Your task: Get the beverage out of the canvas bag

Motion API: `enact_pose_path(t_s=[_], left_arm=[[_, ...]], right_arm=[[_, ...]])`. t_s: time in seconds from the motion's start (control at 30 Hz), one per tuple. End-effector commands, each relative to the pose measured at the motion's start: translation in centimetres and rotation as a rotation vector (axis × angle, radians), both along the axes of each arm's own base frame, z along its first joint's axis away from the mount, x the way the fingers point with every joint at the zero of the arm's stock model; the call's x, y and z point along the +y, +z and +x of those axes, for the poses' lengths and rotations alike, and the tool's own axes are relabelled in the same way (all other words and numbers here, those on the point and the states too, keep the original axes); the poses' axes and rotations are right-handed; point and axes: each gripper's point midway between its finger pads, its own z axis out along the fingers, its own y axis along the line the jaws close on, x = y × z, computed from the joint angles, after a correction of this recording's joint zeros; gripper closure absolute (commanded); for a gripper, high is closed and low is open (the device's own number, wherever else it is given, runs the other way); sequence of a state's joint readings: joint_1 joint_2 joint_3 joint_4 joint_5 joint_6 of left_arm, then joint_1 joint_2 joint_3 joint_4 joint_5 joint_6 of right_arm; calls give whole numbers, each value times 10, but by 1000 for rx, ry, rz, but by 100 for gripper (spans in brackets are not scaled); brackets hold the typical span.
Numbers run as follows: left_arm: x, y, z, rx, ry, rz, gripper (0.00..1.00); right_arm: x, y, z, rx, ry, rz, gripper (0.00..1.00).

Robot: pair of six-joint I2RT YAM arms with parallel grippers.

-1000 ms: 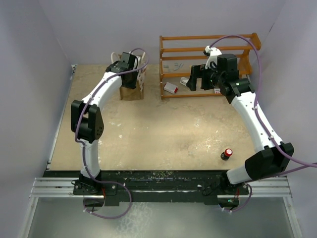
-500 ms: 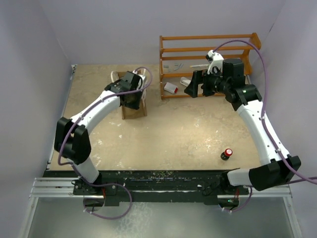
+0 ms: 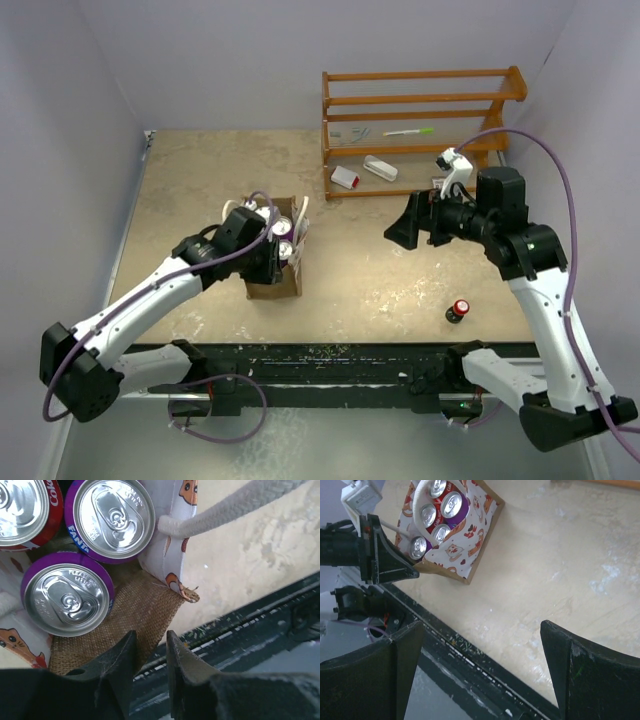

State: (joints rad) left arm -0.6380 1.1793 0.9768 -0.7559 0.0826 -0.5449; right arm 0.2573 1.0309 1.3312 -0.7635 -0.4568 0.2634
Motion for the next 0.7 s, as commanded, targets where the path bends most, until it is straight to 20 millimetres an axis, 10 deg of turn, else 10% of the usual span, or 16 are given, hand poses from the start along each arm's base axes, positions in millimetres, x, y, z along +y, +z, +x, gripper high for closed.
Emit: enact_pose_path(t_s=[0.0, 0.3, 0.67], left_arm=[[-22, 13, -42, 90, -20, -181, 66], [-4, 22, -70, 86, 12, -206, 59], [-8, 81, -39, -50, 2, -168, 35]], right_arm=[[2, -9, -31, 69, 20, 38, 0], [-5, -12, -46, 122, -52, 66, 0], [-23, -15, -24, 122, -164, -30, 0]])
